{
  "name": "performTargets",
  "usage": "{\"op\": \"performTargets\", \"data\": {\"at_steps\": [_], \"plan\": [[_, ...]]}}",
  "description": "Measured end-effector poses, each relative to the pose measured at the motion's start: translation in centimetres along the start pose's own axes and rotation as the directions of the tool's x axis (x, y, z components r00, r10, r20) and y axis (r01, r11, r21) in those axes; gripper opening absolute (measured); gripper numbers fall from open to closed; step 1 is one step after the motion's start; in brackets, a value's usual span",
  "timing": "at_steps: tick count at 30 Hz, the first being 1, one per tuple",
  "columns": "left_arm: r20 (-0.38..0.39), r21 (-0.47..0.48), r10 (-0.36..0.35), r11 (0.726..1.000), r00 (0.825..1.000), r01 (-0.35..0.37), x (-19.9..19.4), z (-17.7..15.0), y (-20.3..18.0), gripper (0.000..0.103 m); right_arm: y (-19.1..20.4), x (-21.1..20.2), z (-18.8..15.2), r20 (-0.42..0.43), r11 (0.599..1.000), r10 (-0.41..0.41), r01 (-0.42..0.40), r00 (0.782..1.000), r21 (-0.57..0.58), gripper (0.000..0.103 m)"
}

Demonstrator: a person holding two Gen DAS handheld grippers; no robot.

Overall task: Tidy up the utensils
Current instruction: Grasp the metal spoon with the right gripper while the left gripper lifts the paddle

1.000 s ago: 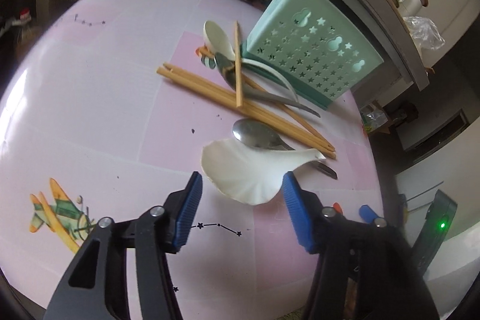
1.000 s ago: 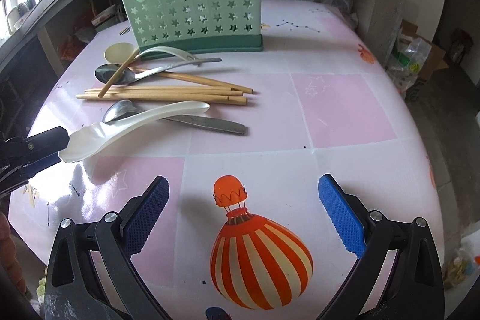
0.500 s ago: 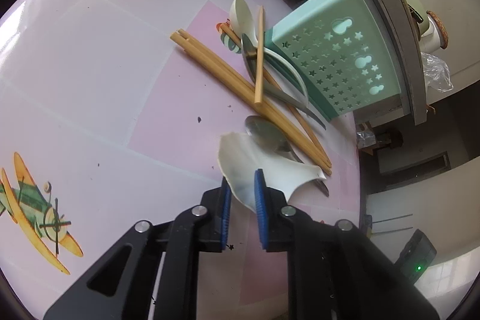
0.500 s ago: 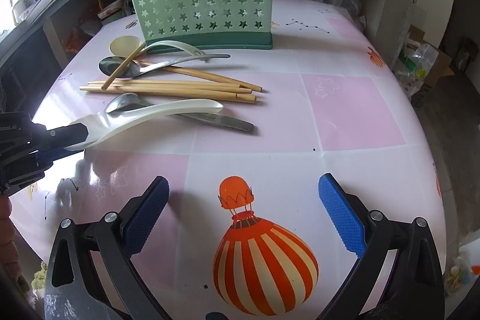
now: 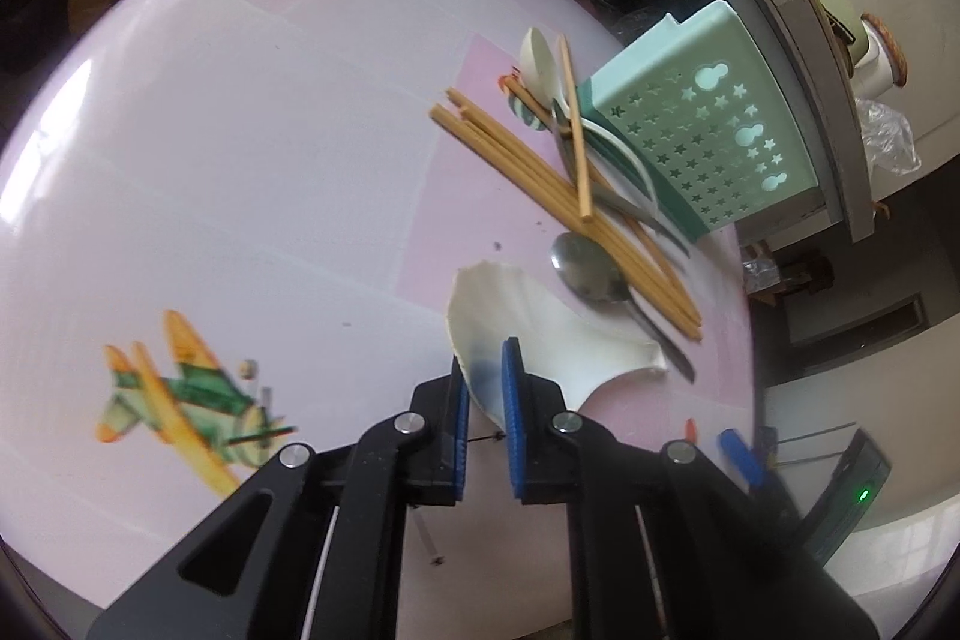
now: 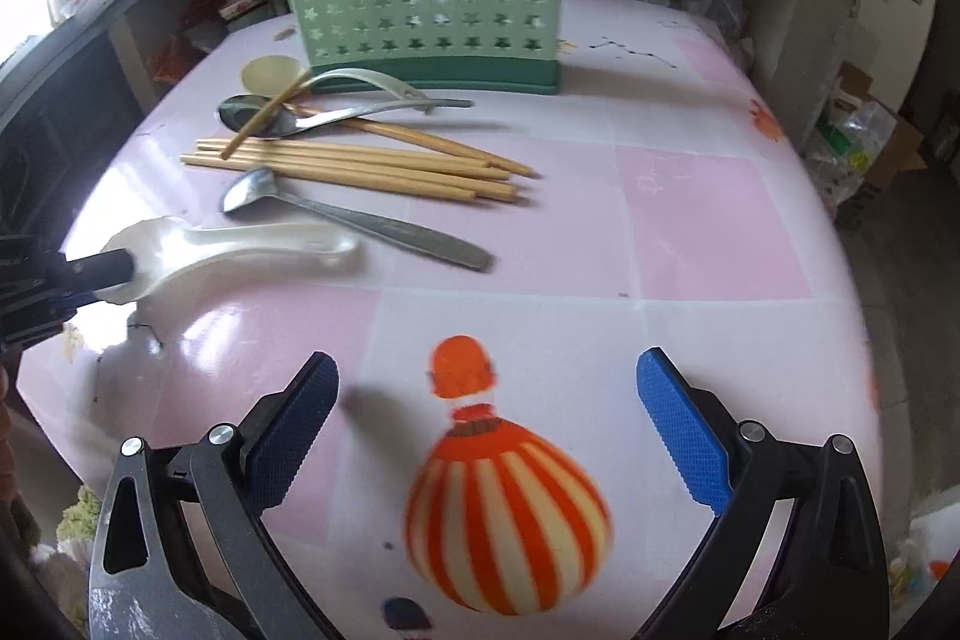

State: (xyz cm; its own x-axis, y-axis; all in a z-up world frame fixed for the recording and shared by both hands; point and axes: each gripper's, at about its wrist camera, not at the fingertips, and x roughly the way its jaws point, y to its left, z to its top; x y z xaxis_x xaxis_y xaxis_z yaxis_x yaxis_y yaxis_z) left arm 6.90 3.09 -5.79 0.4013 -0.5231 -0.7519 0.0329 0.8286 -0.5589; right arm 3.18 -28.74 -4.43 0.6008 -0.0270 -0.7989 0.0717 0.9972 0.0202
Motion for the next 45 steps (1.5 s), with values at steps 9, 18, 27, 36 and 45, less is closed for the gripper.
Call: {"op": "performTargets", "data": {"at_steps": [9,18,27,36,45], "plan": [[0.043,0.112,0.036,0.993,0.998,-0.041,-3.0,0.5,1.9,0.01,3.0,-4.3,4.0,0.204,0.968,0.11,-0.059,0.973,-0.242,0.087],[0.091,0.206,0.063,0.975,0.994,-0.08,-5.3,0.9,3.6,0.01,8.4,0.4,5.1,0.07,0.796,0.188,-0.11,0.98,-0.595,0.039],[0.092,0.193,0.044,0.979,0.995,-0.061,-5.4,1.3,4.7,0.01,10.6,3.5,5.7,-0.094,0.676,0.202,-0.208,0.975,-0.707,0.022],[0.102,0.189,0.04,0.98,0.994,-0.059,-5.5,1.3,4.7,0.01,11.4,5.3,7.7,-0.158,0.639,0.228,-0.27,0.961,-0.721,0.007],[0.149,0.179,0.055,0.98,0.987,-0.082,-6.2,1.0,4.6,0.01,11.2,4.1,6.4,-0.13,0.625,0.24,-0.256,0.962,-0.737,0.003]]}}
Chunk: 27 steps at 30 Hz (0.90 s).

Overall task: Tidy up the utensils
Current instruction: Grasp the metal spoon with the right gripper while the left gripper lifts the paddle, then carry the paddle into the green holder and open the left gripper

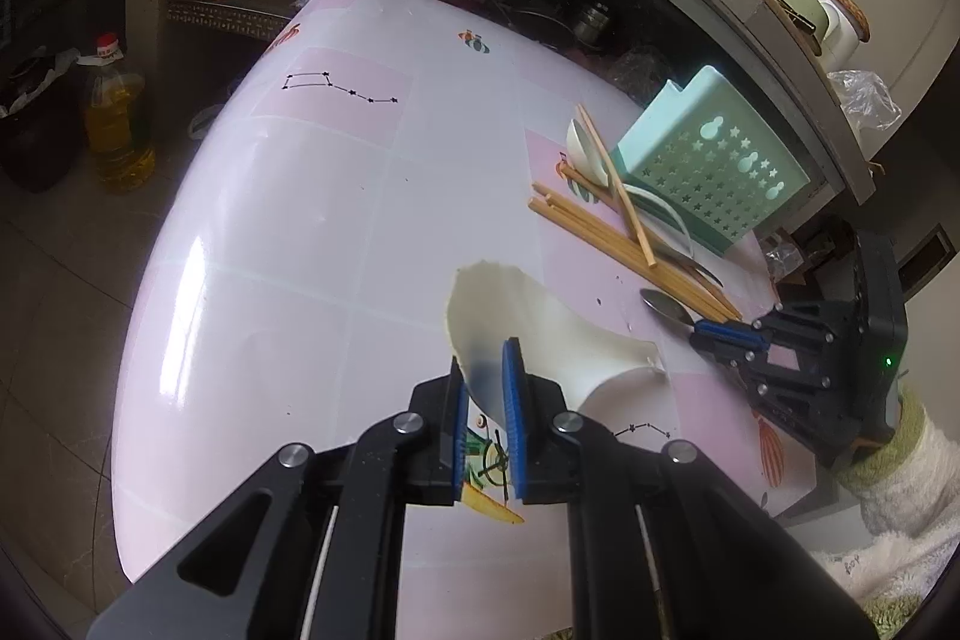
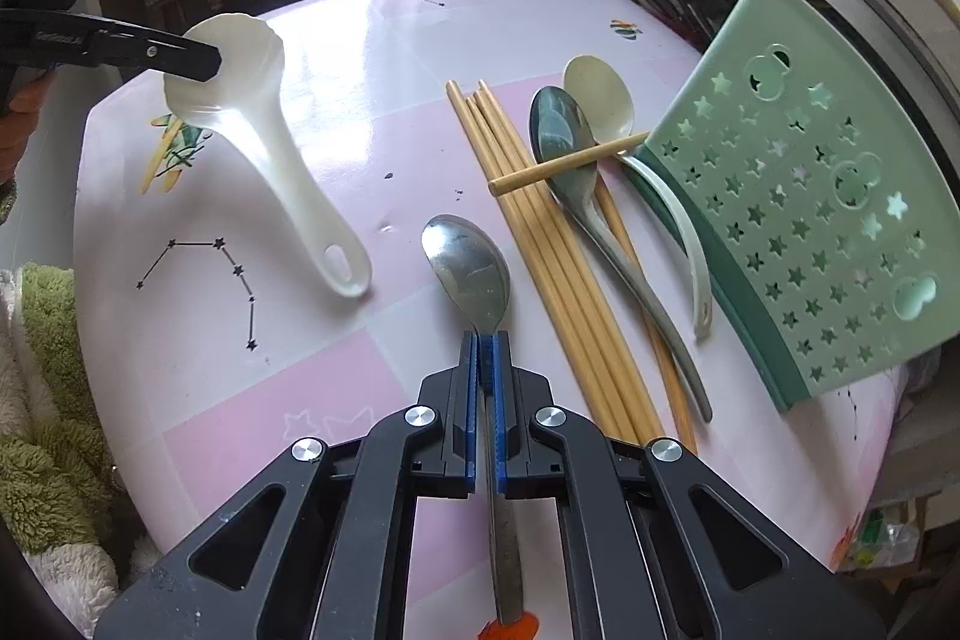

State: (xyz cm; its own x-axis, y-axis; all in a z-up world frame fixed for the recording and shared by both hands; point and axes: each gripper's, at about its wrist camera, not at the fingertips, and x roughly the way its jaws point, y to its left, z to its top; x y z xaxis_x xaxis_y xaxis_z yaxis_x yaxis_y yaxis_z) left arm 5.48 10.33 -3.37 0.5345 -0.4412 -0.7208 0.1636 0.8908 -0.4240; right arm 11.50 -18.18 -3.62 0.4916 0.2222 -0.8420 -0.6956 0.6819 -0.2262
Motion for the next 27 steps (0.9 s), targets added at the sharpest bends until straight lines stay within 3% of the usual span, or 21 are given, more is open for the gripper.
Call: {"op": "performTargets", "data": {"at_steps": [14,27], "plan": [[0.11,0.01,0.021,1.0,0.994,-0.023,-4.3,1.3,-1.0,0.003,-0.4,-5.8,-3.9,0.135,0.983,-0.005,-0.02,0.991,0.185,0.003],[0.236,0.068,0.072,0.994,0.969,-0.091,-10.2,4.2,-4.1,0.002,-2.2,-10.1,-6.8,0.295,0.937,-0.063,-0.045,0.954,0.346,0.0]]}}
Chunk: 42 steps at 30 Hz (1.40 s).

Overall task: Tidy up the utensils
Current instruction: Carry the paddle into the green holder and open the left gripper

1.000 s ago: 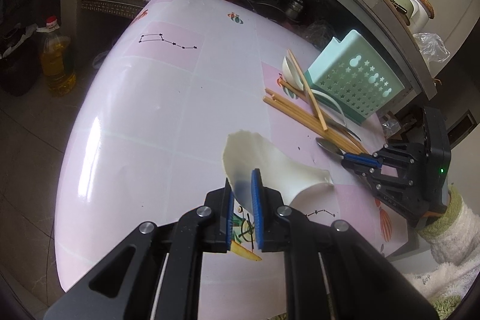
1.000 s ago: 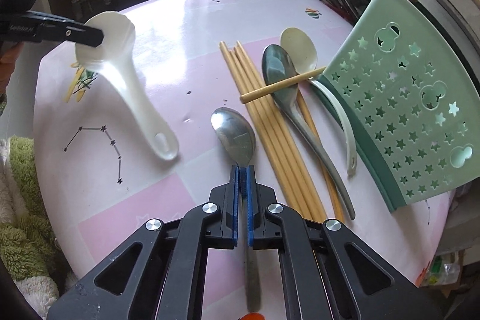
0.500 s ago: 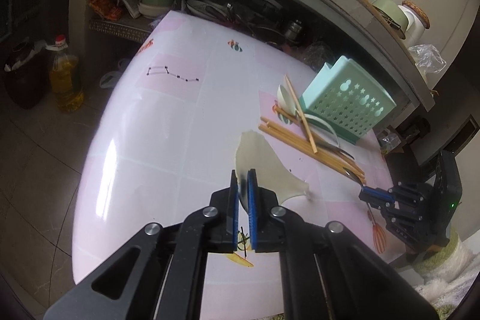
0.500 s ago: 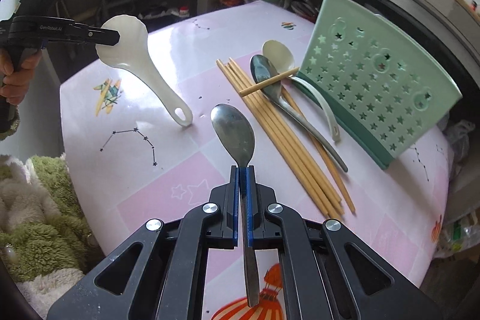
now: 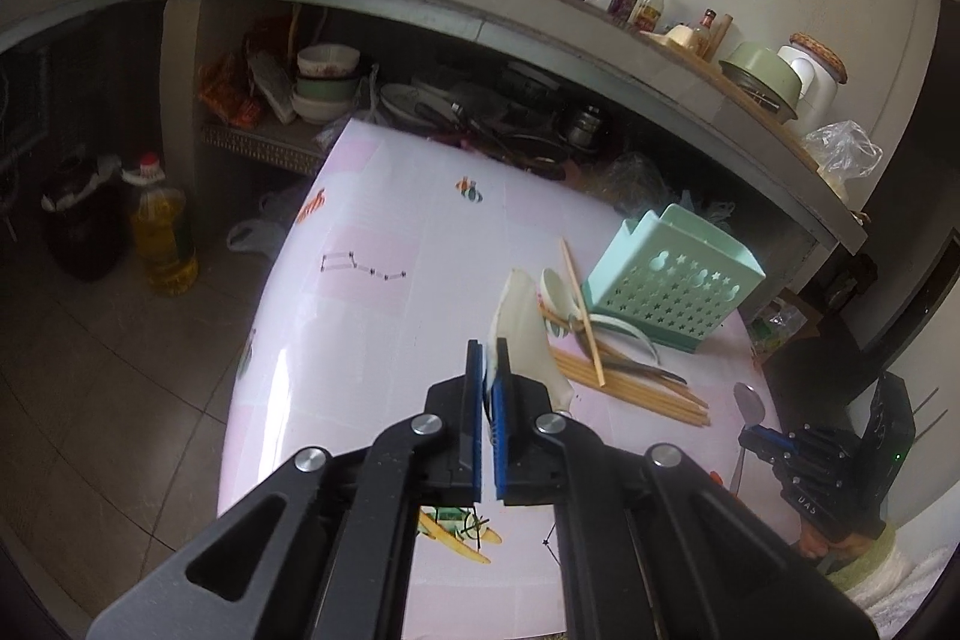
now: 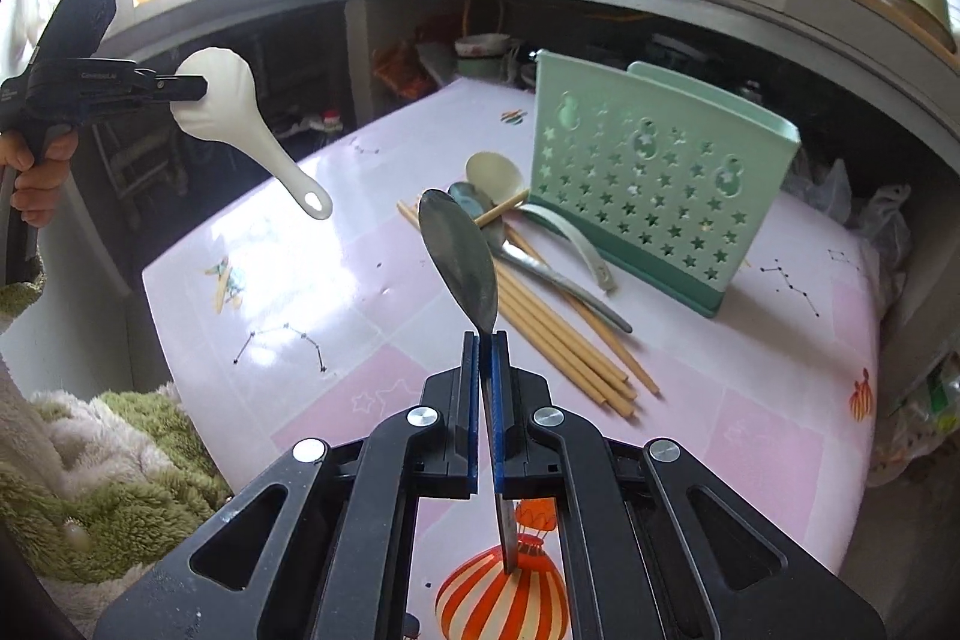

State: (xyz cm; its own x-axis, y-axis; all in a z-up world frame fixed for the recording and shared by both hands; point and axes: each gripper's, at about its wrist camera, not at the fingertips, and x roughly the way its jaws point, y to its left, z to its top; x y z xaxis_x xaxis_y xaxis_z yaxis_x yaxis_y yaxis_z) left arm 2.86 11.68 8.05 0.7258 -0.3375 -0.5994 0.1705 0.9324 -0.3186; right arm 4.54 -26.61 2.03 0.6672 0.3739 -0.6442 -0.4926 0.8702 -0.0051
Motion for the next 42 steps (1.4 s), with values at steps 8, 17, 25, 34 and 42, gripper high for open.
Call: {"op": "performTargets", "data": {"at_steps": [8,17,25,34,42], "plan": [[0.161,0.076,-0.091,0.994,0.983,0.08,-3.1,7.4,-3.7,0.002,-2.4,-2.2,0.4,0.124,0.995,-0.034,0.023,0.992,0.094,0.0],[0.178,0.291,-0.144,0.953,0.973,0.088,2.9,13.6,-12.5,0.002,-4.5,-3.9,0.9,0.217,0.983,-0.073,0.034,0.974,0.178,0.0],[0.061,0.443,-0.051,0.896,0.997,0.018,11.3,15.0,-17.0,0.002,-6.0,-5.1,1.9,0.28,0.976,-0.106,0.046,0.954,0.213,0.0],[-0.026,0.569,0.052,0.822,0.998,-0.028,17.0,13.7,-19.0,0.002,-7.4,-5.3,3.9,0.32,0.972,-0.124,0.051,0.939,0.228,0.0],[-0.081,0.553,0.065,0.833,0.995,-0.009,19.8,12.8,-18.6,0.002,-8.2,-5.7,5.9,0.368,0.971,-0.13,0.044,0.921,0.233,0.0]]}}
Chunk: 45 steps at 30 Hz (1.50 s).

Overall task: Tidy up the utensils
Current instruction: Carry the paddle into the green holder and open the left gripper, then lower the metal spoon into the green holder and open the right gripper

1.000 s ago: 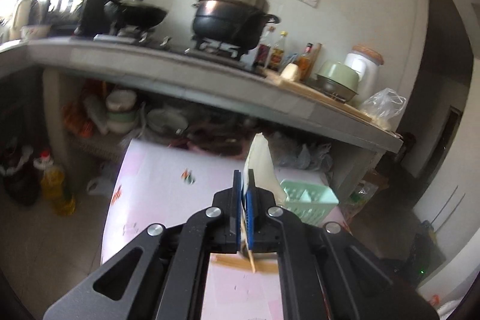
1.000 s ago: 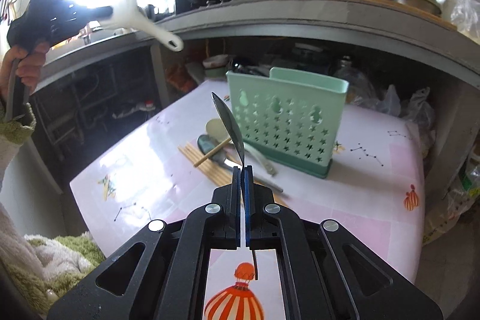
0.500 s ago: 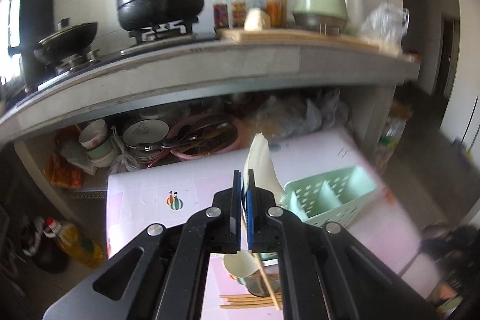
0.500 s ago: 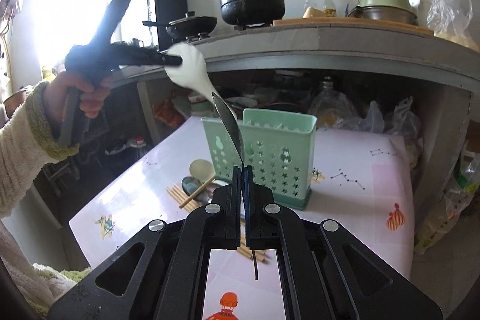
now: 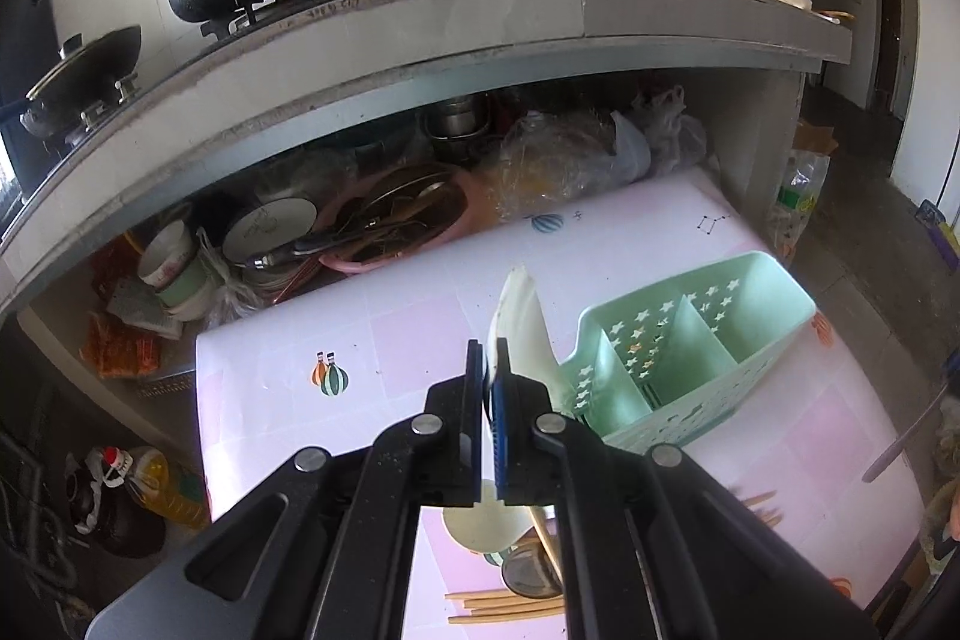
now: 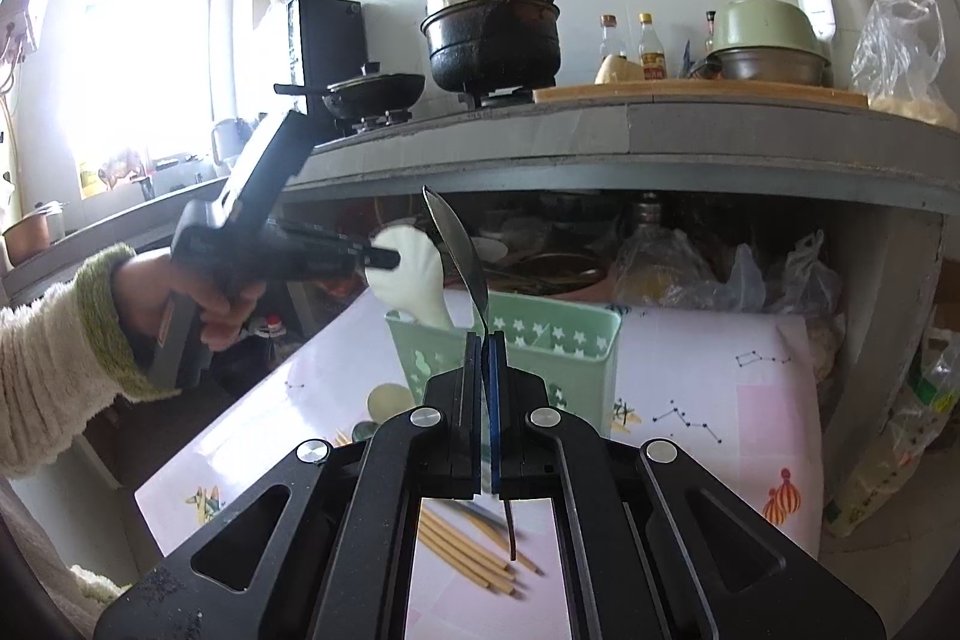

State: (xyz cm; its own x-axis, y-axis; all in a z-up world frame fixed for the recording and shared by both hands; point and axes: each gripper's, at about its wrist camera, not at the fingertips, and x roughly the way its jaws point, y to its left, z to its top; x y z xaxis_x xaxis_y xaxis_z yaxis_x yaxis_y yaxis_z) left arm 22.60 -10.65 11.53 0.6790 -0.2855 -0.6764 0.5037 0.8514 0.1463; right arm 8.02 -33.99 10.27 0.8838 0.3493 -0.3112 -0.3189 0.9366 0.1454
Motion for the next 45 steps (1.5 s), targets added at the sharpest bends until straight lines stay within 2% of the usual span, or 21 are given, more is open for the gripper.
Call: {"op": "performTargets", "data": {"at_steps": [8,14,19,22,24,27,31,40,45], "plan": [[-0.042,-0.026,-0.021,0.999,0.999,0.02,2.2,-0.8,0.1,0.003,-0.2,0.9,2.5,0.064,1.0,0.007,-0.007,0.998,-0.001,0.0],[-0.029,-0.069,-0.025,0.997,0.999,0.023,2.8,-1.0,1.0,0.003,-0.5,2.0,4.8,0.1,1.0,0.005,-0.004,0.995,-0.01,0.0],[-0.008,-0.113,-0.074,0.991,0.997,0.073,2.7,-1.3,1.7,0.003,-0.9,3.3,6.9,0.137,1.0,-0.005,0.007,0.991,-0.015,0.0],[0.021,-0.161,-0.103,0.981,0.994,0.106,2.2,-1.6,2.5,0.014,-1.4,4.7,8.0,0.144,1.0,-0.006,0.007,0.99,-0.005,0.0],[0.058,-0.195,-0.104,0.974,0.993,0.113,1.3,-1.9,3.1,0.027,-1.8,5.9,8.5,0.137,1.0,-0.012,0.012,0.99,0.0,0.0],[0.112,-0.243,-0.098,0.962,0.989,0.122,-0.5,-2.8,4.0,0.035,-2.3,8.4,8.1,0.1,1.0,-0.026,0.026,0.995,0.002,0.0],[0.138,-0.298,-0.081,0.947,0.987,0.12,-2.5,-5.4,5.1,0.039,-2.8,11.1,6.3,0.022,0.999,-0.044,0.044,0.999,0.004,0.0],[0.092,-0.408,-0.027,0.911,0.995,0.062,-4.7,-13.5,7.3,0.04,-3.2,13.5,2.9,-0.124,0.996,-0.082,0.079,0.989,-0.027,0.0],[0.06,-0.457,-0.043,0.887,0.997,0.066,-4.9,-16.6,7.7,0.04,-2.3,14.3,2.2,-0.186,0.992,-0.107,0.093,0.977,-0.085,0.0]]}}
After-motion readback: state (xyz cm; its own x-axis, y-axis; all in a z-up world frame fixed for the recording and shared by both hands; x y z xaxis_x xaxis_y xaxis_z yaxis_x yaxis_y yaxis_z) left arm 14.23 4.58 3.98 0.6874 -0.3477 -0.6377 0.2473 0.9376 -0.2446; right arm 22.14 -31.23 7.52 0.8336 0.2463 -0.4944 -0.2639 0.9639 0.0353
